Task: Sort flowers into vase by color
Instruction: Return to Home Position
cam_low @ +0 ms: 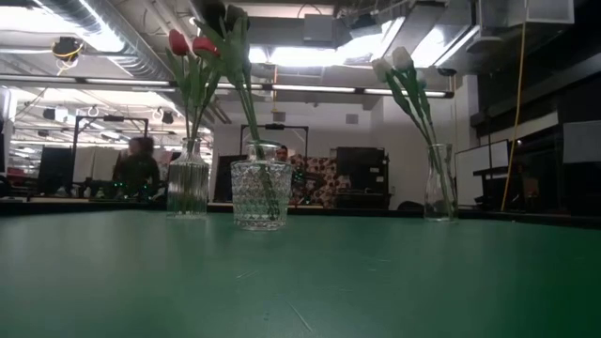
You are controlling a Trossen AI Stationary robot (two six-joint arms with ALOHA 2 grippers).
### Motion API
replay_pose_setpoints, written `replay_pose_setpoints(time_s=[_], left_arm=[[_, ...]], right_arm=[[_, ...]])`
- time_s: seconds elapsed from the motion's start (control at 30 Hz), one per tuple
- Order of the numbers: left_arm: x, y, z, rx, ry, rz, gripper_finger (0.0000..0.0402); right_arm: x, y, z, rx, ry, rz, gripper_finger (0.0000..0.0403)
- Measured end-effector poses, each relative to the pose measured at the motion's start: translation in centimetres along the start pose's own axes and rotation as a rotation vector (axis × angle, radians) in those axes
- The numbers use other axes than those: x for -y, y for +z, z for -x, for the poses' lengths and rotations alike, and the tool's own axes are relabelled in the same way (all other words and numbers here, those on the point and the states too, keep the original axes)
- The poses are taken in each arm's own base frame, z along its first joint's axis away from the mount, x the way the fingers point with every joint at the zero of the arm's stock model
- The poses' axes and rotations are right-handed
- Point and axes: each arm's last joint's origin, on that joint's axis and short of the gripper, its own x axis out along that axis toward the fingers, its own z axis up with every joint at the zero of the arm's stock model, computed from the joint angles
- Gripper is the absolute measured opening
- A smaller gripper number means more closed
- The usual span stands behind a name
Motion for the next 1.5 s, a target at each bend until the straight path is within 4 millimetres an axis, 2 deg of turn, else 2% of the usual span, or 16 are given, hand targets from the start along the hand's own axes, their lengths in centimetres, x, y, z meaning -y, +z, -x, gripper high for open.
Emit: replay_pose_setpoints(time_s=[0.13,0.3,0.53,0.9,1.2,1.5], left_arm=[[0.2,-2.2,-0.3,-0.022,-0.003,0.010,0.0230],[0.3,-5.5,-0.9,0.072,0.004,0.067,0.0230],[0.9,-8.3,0.0,0.179,0.010,0.116,0.0230],[1.3,-9.6,1.7,0.213,0.058,0.136,0.0230],[1.5,-9.9,2.2,0.205,0.055,0.165,0.0230],[1.6,-10.1,2.5,0.190,0.062,0.182,0.0230]], right_arm=[[0.1,-0.1,1.2,0.038,-0.028,-0.005,0.0193],[0.2,0.0,2.0,0.052,-0.039,-0.006,0.0193],[-0.3,-0.6,2.1,-0.003,0.012,-0.011,0.0193],[-0.6,-1.2,3.1,-0.013,0.020,-0.022,0.0193],[-2.7,-4.0,4.0,0.084,-0.050,-0.077,0.0193],[-3.1,-4.8,6.2,0.151,-0.115,-0.095,0.0193]])
